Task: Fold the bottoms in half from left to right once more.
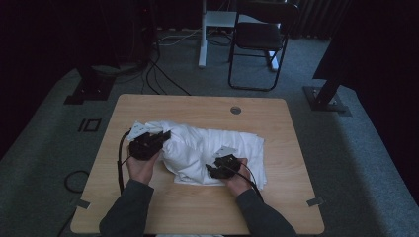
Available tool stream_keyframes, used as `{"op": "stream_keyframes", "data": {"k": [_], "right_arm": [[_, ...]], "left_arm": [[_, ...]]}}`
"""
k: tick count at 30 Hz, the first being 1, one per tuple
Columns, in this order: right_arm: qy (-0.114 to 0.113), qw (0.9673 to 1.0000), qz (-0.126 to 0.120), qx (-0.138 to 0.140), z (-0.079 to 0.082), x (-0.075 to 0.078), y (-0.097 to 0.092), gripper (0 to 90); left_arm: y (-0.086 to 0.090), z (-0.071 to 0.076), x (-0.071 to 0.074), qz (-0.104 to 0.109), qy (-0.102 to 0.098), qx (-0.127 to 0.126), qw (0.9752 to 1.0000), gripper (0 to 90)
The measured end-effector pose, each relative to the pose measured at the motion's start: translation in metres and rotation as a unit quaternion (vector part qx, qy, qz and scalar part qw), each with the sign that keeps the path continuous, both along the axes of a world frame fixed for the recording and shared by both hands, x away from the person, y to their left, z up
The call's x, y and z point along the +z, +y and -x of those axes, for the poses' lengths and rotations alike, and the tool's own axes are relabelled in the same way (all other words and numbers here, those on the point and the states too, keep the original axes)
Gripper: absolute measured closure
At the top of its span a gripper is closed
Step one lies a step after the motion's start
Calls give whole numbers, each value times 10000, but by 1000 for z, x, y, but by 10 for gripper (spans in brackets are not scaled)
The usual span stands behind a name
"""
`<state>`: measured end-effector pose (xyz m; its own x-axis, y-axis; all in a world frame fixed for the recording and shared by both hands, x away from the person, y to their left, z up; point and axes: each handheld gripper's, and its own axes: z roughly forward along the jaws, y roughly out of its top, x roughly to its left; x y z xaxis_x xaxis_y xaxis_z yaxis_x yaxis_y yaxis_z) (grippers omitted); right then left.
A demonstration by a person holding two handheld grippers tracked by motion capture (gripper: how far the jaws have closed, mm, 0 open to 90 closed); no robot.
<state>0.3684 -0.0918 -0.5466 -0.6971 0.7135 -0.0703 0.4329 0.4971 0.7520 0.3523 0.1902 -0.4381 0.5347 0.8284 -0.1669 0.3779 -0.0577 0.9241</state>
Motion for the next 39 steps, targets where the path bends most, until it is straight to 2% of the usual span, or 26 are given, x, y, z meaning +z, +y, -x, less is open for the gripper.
{"op": "stream_keyframes", "data": {"k": [2, 7, 10, 11, 12, 13, 14, 15, 16, 17, 18, 19, 20, 21, 22, 23, 24, 26, 28, 30, 31, 32, 33, 35, 37, 39], "right_arm": [[89, 9999, -112, 33, -3, -1, 6, 380], [68, 9994, -307, 113, -6, -4, 26, 379], [216, 9987, -316, 336, -7, 1, 33, 351], [216, 9987, -316, 336, -7, 1, 33, 351], [88, 9979, -483, 419, -1, 16, 23, 353], [88, 9979, -483, 419, -1, 16, 23, 353], [-110, 9976, -612, 313, 5, 26, 5, 354], [-110, 9976, -612, 313, 5, 26, 5, 354], [-197, 9988, -440, 6, 7, 27, -13, 353], [-197, 9988, -440, 6, 7, 27, -13, 353], [-137, 9991, -396, -86, 7, 25, -18, 353], [93, 9992, -343, -160, 4, 15, -25, 353], [206, 9993, -274, -158, 2, 9, -25, 353], [341, 9993, -124, -108, 1, -1, -21, 351], [347, 9993, -72, -104, 0, -7, -16, 345], [259, 9995, -147, -102, 0, -10, -13, 349], [262, 9994, -211, -105, -1, -10, -8, 351], [240, 9995, -192, -75, -2, -10, 4, 355], [270, 9994, -163, 117, -3, -9, 17, 352], [210, 9992, -70, 330, -3, -5, 20, 350], [101, 9991, -111, 384, 0, 0, 18, 353], [-46, 9989, -253, 392, 3, 6, 12, 362], [-153, 9982, -475, 336, 7, 13, 0, 362], [-211, 9984, -517, 72, 9, 17, -16, 361], [-56, 9988, -428, -224, 5, 11, -30, 351], [240, 9990, -284, -260, -1, -3, -33, 349]], "left_arm": [[-4, 0, 4, -26, -50, -54, 10000, 852], [-14, -1, 9, -86, -141, -166, 9997, 852], [-17, -2, 8, -151, -145, -189, 9996, 851], [-17, -2, 8, -151, -145, -189, 9996, 852], [-16, -1, 8, -127, -149, -193, 9996, 852], [-16, -1, 8, -127, -149, -193, 9996, 851], [-14, 0, 8, -143, -149, -186, 9996, 852], [-14, 0, 8, -143, -149, -186, 9996, 852], [-13, 0, 7, -119, -142, -182, 9997, 851], [-13, 0, 7, -119, -142, -182, 9997, 852], [-13, 0, 8, -111, -140, -189, 9997, 852], [-14, 0, 8, -110, -144, -198, 9996, 852], [-16, 1, 8, -87, -150, -218, 9996, 851], [-17, 1, 9, -82, -156, -239, 9996, 852], [-19, 1, 10, -82, -166, -276, 9994, 852], [-21, 2, 11, -106, -178, -317, 9993, 852], [-24, 2, 11, -143, -195, -342, 9991, 852], [-29, 1, 12, -172, -210, -404, 9988, 852], [-33, 0, 12, -248, -220, -423, 9986, 852], [-35, 0, 11, -296, -204, -446, 9984, 851], [-36, 1, 11, -315, -209, -470, 9982, 852], [-36, 2, 11, -335, -221, -478, 9981, 852], [-35, 2, 11, -349, -231, -490, 9979, 852], [-35, 2, 11, -382, -237, -502, 9977, 852], [-37, 2, 11, -380, -227, -515, 9977, 852], [-41, 2, 11, -364, -230, -554, 9975, 852]]}}
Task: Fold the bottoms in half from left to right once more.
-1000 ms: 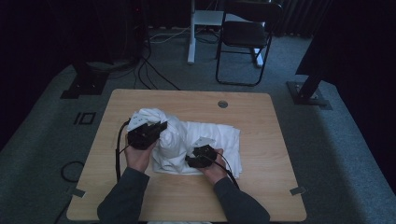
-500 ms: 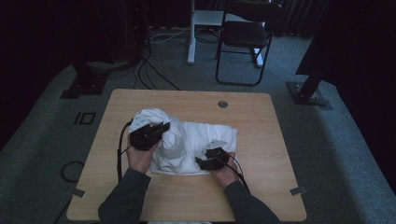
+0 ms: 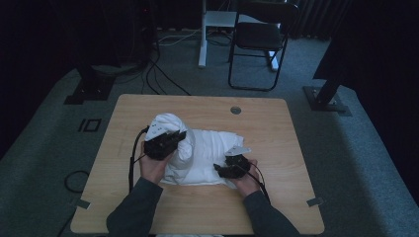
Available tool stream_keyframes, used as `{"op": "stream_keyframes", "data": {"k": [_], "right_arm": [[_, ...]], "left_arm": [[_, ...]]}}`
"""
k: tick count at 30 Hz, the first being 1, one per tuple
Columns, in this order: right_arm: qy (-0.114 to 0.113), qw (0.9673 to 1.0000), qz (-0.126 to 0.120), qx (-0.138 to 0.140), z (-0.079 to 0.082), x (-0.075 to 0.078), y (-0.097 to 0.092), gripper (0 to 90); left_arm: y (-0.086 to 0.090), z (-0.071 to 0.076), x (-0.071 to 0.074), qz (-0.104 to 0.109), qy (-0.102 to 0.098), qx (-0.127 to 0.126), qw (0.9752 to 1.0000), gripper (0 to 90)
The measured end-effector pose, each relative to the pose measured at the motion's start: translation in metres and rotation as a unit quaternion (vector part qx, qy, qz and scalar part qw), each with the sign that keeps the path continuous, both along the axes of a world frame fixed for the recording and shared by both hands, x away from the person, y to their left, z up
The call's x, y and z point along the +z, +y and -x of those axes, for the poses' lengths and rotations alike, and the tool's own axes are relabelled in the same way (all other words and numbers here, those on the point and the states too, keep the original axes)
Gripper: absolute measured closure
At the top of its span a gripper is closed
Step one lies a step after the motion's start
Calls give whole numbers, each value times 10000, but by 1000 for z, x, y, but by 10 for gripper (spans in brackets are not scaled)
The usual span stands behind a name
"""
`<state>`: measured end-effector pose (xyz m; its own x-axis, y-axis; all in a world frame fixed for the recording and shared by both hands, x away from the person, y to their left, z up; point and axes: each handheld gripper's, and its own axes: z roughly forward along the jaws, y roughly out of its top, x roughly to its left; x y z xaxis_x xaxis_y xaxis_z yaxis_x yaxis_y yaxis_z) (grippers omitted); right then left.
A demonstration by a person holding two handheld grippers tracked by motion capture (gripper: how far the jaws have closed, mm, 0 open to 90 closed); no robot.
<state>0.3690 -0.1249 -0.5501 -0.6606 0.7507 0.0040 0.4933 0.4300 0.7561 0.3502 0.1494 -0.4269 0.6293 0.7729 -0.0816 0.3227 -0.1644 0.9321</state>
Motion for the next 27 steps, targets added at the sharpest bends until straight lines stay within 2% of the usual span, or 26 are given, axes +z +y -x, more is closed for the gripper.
{"op": "stream_keyframes", "data": {"k": [1, 2, 3, 6, 9, 11, 13, 14, 15, 16, 18, 21, 24, 27], "right_arm": [[45, 10000, 71, 25, -1, -5, 3, 349], [36, 10000, 12, 59, -2, -11, 7, 342], [32, 10000, -57, 47, -3, -12, 9, 343], [31, 10000, -49, 80, -5, -11, 18, 371], [-28, 9998, -129, 154, -5, -13, 31, 385], [11, 9993, -134, 355, -5, -12, 39, 383], [83, 9981, -142, 590, -3, -9, 38, 372], [81, 9975, -264, 646, -1, -6, 33, 370], [10, 9963, -589, 623, 4, 2, 15, 382], [10, 9963, -589, 623, 4, 2, 15, 382], [-47, 9954, -845, 444, 6, 10, -9, 382], [-104, 9968, -798, 21, 3, 16, -40, 383], [-107, 9960, -820, -344, 1, 15, -64, 384], [-96, 9949, -848, -546, 0, 14, -76, 384]], "left_arm": [[-3, 0, 0, -8, 2, -43, 10000, 852], [-6, 0, 1, -25, 0, -70, 10000, 852], [-9, 1, 1, -54, 2, -106, 9999, 852], [-20, 1, 3, -123, -16, -234, 9996, 852], [-30, 0, 3, -113, -6, -361, 9993, 852], [-37, -1, 0, -188, -5, -404, 9990, 852], [-42, -3, -5, -217, 53, -435, 9988, 852], [-44, -4, -8, -227, 80, -470, 9986, 851], [-47, -6, -14, -233, 142, -554, 9981, 852], [-47, -6, -14, -233, 142, -554, 9981, 851], [-53, -8, -19, -226, 206, -617, 9976, 851], [-64, -10, -27, -255, 297, -738, 9965, 851], [-79, -12, -41, -390, 418, -860, 9947, 850], [-93, -12, -59, -494, 600, -975, 9922, 849]]}}
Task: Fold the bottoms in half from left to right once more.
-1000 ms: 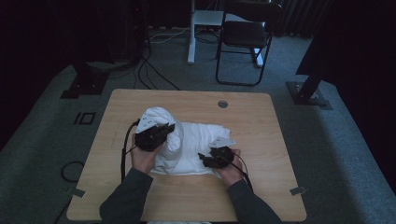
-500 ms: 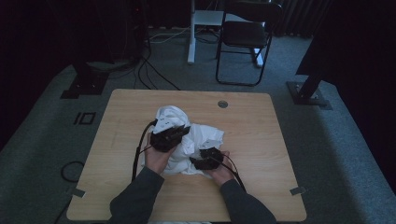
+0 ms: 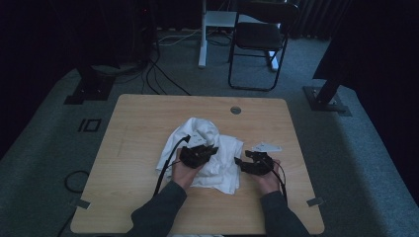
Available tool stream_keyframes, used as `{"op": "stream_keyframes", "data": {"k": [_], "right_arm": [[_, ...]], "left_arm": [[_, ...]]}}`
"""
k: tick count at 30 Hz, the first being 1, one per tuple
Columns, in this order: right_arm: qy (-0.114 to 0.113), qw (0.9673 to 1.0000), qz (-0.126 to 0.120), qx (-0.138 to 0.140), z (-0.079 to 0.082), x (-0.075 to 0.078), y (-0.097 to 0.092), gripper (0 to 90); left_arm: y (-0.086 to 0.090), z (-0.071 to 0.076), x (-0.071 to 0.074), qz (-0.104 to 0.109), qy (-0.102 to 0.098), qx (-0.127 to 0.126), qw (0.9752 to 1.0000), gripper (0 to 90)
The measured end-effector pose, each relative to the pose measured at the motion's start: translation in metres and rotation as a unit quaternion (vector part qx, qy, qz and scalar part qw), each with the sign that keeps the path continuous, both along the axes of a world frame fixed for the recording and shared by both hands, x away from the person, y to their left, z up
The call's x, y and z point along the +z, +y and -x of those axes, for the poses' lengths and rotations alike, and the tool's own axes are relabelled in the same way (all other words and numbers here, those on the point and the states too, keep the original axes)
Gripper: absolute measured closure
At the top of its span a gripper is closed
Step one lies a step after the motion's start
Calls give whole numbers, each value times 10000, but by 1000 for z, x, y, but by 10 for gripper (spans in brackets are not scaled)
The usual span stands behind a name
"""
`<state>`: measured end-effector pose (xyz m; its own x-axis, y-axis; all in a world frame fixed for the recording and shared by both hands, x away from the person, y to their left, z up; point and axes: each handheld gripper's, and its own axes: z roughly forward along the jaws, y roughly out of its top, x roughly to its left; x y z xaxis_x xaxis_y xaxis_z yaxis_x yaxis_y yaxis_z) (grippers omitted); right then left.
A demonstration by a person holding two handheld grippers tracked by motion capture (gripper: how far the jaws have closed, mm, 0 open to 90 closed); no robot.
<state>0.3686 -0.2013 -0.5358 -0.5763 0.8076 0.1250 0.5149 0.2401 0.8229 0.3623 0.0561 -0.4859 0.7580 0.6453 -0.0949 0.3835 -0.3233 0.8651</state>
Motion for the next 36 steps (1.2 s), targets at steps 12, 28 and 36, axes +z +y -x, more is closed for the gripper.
{"op": "stream_keyframes", "data": {"k": [12, 28, 36], "right_arm": [[-592, 9980, -232, 71, 10, 36, -2, 386], [-298, 9980, -258, 500, -16, 36, 33, 741], [146, 9997, -186, 4, -39, 15, 22, 843]], "left_arm": [[-29, 2, -53, -452, 510, -102, 9976, 842], [-30, 3, -54, -459, 627, -142, 9969, 761], [-21, 19, -22, -42, 673, -436, 9968, 612]]}}
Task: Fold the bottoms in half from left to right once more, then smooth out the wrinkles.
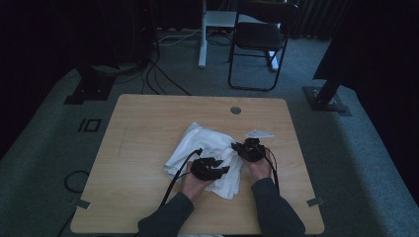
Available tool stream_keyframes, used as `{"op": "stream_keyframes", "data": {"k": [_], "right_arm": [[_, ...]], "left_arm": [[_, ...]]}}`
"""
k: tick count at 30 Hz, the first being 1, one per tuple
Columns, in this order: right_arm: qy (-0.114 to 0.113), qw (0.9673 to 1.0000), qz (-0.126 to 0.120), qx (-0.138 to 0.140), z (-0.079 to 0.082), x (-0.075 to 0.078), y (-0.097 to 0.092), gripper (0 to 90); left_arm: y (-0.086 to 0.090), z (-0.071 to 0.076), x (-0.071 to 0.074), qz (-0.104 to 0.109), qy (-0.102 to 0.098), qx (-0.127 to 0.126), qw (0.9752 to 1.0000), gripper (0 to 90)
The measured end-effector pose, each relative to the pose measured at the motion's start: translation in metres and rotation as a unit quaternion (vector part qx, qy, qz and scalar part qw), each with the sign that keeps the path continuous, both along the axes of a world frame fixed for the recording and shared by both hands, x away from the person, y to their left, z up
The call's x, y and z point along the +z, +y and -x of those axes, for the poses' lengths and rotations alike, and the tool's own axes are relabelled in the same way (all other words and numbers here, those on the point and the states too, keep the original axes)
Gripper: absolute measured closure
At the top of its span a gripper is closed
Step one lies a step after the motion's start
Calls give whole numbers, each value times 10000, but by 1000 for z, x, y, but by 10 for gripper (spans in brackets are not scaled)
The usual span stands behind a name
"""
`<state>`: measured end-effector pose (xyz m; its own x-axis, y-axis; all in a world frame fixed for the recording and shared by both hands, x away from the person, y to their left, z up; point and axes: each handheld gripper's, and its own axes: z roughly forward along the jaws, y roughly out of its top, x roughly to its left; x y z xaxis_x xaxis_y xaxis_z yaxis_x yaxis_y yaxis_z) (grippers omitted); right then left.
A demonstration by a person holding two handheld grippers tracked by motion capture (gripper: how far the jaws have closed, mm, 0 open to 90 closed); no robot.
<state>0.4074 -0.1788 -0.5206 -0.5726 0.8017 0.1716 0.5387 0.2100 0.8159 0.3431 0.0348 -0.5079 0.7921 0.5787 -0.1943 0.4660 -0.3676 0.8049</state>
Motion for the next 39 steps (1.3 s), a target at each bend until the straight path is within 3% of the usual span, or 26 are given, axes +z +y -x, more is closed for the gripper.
{"op": "stream_keyframes", "data": {"k": [3, 6, 10, 12, 16, 21, 25, 30, 33, 36, 39], "right_arm": [[28, 10000, 60, -43, -3, -4, -2, 841], [85, 9999, 40, -72, -6, -8, -3, 838], [114, 9999, 60, -64, -8, -11, -3, 834], [127, 9999, 62, -48, -9, -11, -4, 833], [157, 9998, 97, -31, -10, -12, -3, 830], [155, 9998, 132, -12, -11, -13, -3, 828], [154, 9997, 162, 7, -12, -13, -4, 825], [206, 9996, 168, -12, -14, -14, -5, 809], [224, 9994, 258, -101, -16, -13, -4, 660], [29, 9994, 173, -306, -9, 3, -10, 553], [-308, 9991, 126, -271, 6, 24, -16, 526]], "left_arm": [[18, 10, 33, 234, -399, -54, 9989, 608], [51, 7, 68, 351, -875, 436, 9946, 621], [86, -10, 83, 272, -932, 940, 9908, 690], [98, -22, 79, 132, -773, 1059, 9913, 698], [105, -37, 54, -121, -353, 1067, 9936, 705], [103, -39, 32, -127, -72, 977, 9951, 705], [97, -36, 23, -186, -50, 899, 9958, 701], [93, -28, 15, -76, 8, 938, 9956, 696], [90, -20, 10, -80, -53, 997, 9950, 686], [88, -14, 9, 31, -37, 1093, 9940, 683], [83, -6, 8, 106, -65, 1118, 9936, 681]]}}
